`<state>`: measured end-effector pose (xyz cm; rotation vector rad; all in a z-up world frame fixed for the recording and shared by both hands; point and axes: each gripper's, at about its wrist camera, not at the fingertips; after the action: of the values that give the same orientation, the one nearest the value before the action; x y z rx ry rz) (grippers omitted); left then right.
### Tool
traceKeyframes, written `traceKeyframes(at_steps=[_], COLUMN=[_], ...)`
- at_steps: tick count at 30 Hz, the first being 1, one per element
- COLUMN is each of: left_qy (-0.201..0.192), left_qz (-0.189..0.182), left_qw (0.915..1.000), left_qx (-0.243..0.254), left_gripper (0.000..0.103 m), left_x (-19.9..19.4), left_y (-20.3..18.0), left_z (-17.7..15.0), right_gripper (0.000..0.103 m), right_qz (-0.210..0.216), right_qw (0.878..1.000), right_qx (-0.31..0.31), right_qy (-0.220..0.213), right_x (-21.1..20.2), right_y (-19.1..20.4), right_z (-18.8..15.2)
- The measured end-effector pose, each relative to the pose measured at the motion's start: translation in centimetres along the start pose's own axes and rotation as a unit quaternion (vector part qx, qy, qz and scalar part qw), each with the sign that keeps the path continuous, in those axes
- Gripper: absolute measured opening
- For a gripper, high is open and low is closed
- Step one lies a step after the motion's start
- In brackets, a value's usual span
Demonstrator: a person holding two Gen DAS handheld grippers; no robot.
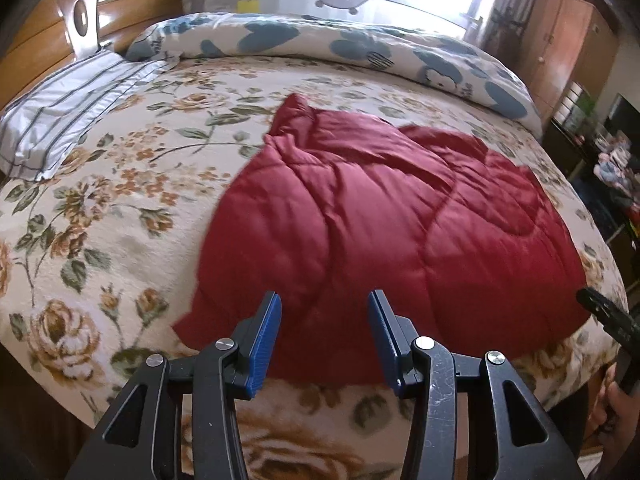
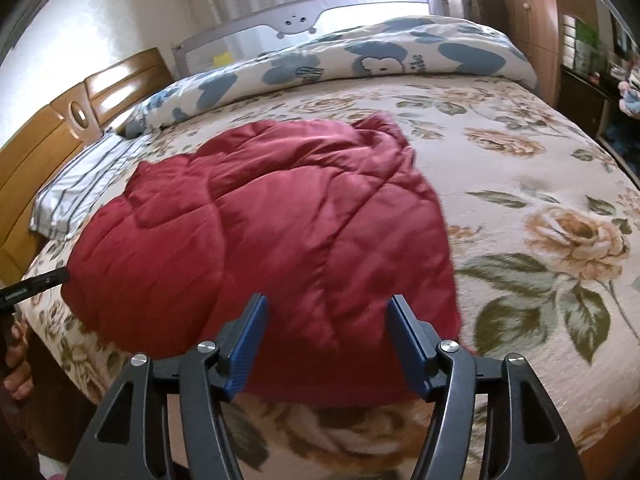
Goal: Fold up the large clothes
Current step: 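Press and smooth the folded coat bundle with both open tools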
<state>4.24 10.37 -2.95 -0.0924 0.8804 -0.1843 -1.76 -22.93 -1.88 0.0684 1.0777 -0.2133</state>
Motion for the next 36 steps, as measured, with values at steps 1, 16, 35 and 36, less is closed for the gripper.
traceKeyframes(at_steps=[1,16,35,36], left_qy=[0.001,0.008,0.062,0.063], left_qz=[-0.002,-0.001,0.027,0.028], left_qw=[1.0,0.9987,0.9971,0.997], left_qx=[0.004,0.05,0.036,0.035], left_gripper=[0.046,0.075,0.103,0.103], left_x=[0.0,0.7,8.3,8.4], left_y=[-0.4,-5.5,-6.3,-6.2], left_z=[-0.1,1.3,4.0,4.0], right_gripper=[0.064,0.073,0.079,0.08], right_qz=[0.004,0.038,-0.003,0.001], right_qw=[1.0,0.998,0.998,0.998], right_qx=[-0.004,-0.056,-0.059,-0.054], right_qy=[0.0,-0.001,0.037,0.039], right_x=[0.0,1.3,8.3,8.6], right_y=[0.5,5.6,4.7,4.5], right_z=[-0.1,1.0,3.7,3.7])
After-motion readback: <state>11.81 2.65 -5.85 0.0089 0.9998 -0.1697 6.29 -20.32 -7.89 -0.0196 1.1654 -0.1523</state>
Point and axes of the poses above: each gripper's, at about its wrist camera, not at the fingertips, and x roughly the way its jaws point, y to its left, z to its top, and after that the axes turned 3 degrees about -y, right-handed
